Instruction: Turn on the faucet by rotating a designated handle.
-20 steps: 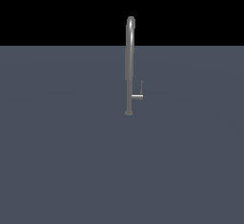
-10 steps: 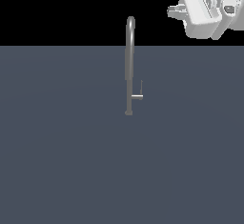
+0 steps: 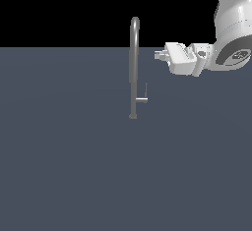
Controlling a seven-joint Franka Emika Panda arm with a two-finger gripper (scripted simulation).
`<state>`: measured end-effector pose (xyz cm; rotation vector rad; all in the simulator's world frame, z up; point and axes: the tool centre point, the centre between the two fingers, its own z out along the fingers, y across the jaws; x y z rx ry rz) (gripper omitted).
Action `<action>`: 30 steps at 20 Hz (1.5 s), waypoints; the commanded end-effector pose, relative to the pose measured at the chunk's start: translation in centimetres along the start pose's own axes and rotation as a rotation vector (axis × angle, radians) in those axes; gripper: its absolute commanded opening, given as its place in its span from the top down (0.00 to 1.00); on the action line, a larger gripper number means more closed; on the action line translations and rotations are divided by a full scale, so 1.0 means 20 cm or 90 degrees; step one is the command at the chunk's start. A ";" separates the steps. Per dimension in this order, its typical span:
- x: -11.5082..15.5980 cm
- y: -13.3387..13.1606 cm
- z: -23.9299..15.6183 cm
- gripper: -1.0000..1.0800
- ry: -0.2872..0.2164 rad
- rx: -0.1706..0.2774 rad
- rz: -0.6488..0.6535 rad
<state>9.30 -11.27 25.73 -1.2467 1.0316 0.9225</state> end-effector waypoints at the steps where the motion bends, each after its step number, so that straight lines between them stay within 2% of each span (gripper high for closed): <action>1: 0.13 0.02 0.04 1.00 0.005 -0.002 0.040; 6: 0.33 0.05 0.10 1.00 0.018 -0.008 0.098; 11: 0.44 0.08 0.14 1.00 0.027 -0.012 0.133; 18: 0.47 0.09 0.15 1.00 0.031 -0.013 0.142; 30: 0.53 0.15 0.15 1.00 0.016 -0.015 0.186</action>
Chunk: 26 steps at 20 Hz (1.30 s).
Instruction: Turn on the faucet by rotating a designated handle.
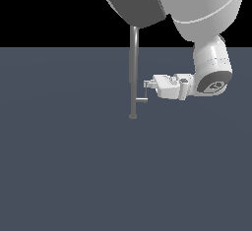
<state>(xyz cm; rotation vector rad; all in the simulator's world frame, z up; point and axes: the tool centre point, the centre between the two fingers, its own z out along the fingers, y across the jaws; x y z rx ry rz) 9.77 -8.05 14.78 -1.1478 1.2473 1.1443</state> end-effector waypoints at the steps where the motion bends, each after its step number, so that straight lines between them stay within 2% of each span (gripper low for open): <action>1: 0.00 0.00 0.00 1.00 0.000 0.000 0.001; 15: -0.05 0.14 0.00 1.00 0.000 0.000 0.001; 17: -0.04 0.12 0.00 1.00 0.000 0.002 0.001; 26: -0.03 0.24 0.00 1.00 0.000 0.001 0.001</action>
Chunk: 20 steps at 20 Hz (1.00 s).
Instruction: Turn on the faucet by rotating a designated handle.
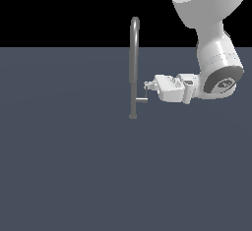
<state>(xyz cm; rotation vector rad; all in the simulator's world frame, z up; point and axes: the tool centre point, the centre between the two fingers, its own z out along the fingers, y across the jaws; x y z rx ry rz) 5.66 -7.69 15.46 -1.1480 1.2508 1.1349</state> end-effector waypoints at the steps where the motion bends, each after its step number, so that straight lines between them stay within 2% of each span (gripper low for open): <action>1: 0.00 0.05 0.00 1.00 -0.003 -0.004 0.004; 4: 0.00 0.09 0.00 1.00 -0.003 -0.004 0.004; 6: -0.01 0.06 0.00 1.00 -0.001 0.000 -0.001; 15: 0.09 0.23 0.00 1.00 -0.003 -0.004 0.003; 17: 0.05 0.18 0.00 1.00 -0.001 0.001 -0.006; 20: 0.14 0.24 0.00 1.00 -0.002 -0.002 -0.002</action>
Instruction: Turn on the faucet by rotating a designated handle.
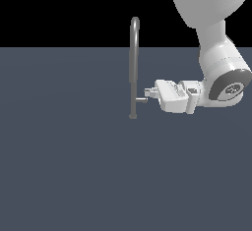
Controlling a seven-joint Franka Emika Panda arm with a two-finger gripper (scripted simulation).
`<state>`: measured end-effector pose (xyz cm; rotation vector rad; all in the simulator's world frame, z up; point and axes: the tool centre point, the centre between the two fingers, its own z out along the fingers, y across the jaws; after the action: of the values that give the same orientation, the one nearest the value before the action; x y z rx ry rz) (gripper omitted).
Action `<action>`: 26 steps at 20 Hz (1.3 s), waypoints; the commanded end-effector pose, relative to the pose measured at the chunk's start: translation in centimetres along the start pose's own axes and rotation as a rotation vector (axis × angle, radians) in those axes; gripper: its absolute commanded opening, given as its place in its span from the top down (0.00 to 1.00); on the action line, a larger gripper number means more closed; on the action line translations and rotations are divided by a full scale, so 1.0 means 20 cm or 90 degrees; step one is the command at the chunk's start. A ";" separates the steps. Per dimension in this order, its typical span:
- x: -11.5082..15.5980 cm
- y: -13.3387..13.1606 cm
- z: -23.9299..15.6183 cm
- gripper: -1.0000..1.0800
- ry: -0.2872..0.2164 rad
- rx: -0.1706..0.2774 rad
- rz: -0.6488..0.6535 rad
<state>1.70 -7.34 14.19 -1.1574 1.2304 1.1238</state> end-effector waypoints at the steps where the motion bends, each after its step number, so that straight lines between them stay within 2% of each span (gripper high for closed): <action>1: 0.11 0.06 0.00 1.00 0.001 0.000 0.013; 4: 0.17 0.11 0.00 1.00 0.000 -0.002 0.016; 5: 0.08 0.06 0.00 1.00 -0.001 -0.002 0.003; 14: 0.35 0.11 0.00 1.00 0.000 -0.002 0.017; 15: 0.35 0.11 0.00 1.00 0.000 -0.002 0.017; 16: 0.24 0.06 0.00 1.00 -0.003 -0.004 -0.003; 26: 0.44 0.03 0.00 1.00 0.000 -0.003 0.013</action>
<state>1.84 -7.37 8.14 -1.1655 1.2022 1.1278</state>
